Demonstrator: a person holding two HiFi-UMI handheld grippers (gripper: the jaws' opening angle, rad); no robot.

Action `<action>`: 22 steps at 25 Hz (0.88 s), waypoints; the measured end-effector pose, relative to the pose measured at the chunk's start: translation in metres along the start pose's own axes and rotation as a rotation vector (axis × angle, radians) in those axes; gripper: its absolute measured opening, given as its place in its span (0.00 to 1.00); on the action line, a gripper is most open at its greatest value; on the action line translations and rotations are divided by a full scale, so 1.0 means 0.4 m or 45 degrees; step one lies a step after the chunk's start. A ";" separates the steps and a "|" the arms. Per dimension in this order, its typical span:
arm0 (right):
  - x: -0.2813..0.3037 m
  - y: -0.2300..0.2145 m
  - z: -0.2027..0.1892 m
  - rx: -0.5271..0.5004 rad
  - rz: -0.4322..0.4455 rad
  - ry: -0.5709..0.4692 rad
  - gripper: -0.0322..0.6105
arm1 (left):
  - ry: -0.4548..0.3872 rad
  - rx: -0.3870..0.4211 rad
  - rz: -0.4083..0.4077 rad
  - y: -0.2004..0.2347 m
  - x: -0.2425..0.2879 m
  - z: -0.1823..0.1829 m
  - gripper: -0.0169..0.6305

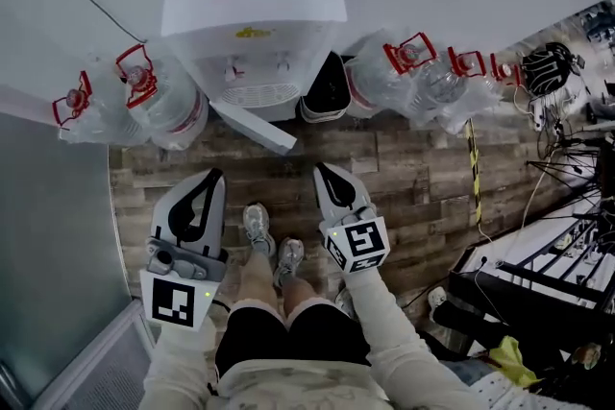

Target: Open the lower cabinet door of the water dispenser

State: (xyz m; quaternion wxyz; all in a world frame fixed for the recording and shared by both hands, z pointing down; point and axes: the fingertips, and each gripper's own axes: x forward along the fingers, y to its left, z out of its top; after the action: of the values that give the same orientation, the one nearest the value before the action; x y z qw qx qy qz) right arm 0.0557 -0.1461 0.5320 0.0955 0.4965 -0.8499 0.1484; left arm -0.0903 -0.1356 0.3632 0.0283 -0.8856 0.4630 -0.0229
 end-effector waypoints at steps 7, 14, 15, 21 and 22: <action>-0.115 0.044 0.177 -0.032 0.009 -0.068 0.06 | 0.026 0.024 0.003 -0.028 -0.036 0.117 0.03; -0.213 0.080 0.336 -0.112 0.026 -0.121 0.06 | 0.014 -0.004 0.043 -0.043 -0.074 0.219 0.03; -0.224 0.083 0.357 -0.117 0.023 -0.132 0.06 | 0.014 -0.003 0.045 -0.046 -0.078 0.230 0.03; -0.289 0.104 0.456 -0.156 0.022 -0.194 0.06 | -0.006 -0.016 0.073 -0.064 -0.105 0.285 0.03; -0.300 0.106 0.469 -0.168 0.023 -0.201 0.06 | -0.010 -0.015 0.074 -0.069 -0.106 0.294 0.03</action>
State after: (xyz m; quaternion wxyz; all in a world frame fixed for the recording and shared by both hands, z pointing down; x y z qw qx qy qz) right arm 0.0745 -0.0938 0.3123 0.0591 0.4914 -0.8673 0.0533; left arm -0.0839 -0.0815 0.2472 0.0258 -0.8721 0.4884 -0.0159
